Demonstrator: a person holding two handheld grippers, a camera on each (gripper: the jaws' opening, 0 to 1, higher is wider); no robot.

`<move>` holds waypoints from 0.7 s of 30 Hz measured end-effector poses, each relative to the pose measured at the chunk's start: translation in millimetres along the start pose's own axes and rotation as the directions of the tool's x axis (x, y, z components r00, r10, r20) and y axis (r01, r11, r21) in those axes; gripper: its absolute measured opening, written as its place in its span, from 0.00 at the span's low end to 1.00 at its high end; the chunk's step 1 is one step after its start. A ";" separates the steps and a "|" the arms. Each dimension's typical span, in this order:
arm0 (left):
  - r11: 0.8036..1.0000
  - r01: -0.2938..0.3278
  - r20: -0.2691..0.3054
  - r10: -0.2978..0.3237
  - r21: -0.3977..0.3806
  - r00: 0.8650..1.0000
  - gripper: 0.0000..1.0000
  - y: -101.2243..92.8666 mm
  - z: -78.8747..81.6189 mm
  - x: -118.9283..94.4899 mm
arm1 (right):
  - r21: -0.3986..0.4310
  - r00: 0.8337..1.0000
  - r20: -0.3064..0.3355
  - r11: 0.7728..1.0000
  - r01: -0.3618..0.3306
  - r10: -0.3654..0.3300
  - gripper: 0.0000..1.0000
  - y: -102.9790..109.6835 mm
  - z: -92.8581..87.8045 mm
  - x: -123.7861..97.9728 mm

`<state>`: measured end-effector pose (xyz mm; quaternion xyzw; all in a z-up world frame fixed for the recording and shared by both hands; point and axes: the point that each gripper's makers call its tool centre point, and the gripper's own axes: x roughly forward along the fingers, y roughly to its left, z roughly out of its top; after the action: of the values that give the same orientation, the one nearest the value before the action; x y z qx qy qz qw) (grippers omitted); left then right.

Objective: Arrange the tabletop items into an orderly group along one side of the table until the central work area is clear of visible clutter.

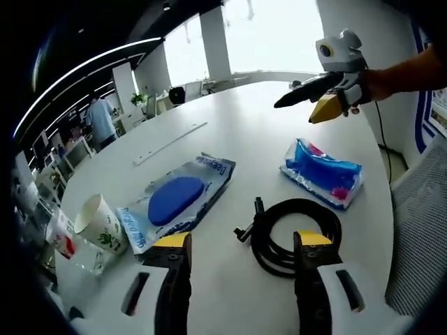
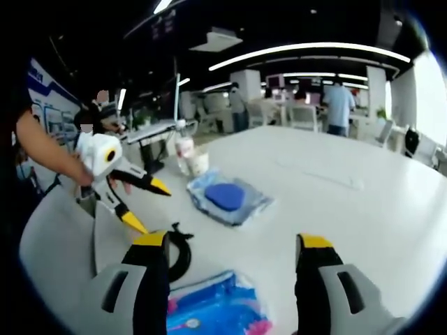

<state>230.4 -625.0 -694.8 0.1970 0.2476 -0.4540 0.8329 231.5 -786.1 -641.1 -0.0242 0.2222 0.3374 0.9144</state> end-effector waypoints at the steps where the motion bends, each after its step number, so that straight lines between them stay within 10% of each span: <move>1: 1.000 -0.003 -0.003 0.003 -0.010 1.000 0.57 2.1 -0.4 -0.1 | -0.002 1.000 -0.002 1.000 -0.001 0.001 0.71 -0.2 0.1 1.1; 21: 0.997 -0.068 -0.015 0.067 -0.030 0.998 0.55 36.9 -4.7 -3.6 | -0.024 1.000 -0.010 1.000 -0.014 0.013 0.67 3.2 9.5 22.1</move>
<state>259.1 -601.3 -692.7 0.1956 0.2534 -0.4204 0.8490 248.1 -768.4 -641.5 -0.0356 0.2227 0.3461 0.9107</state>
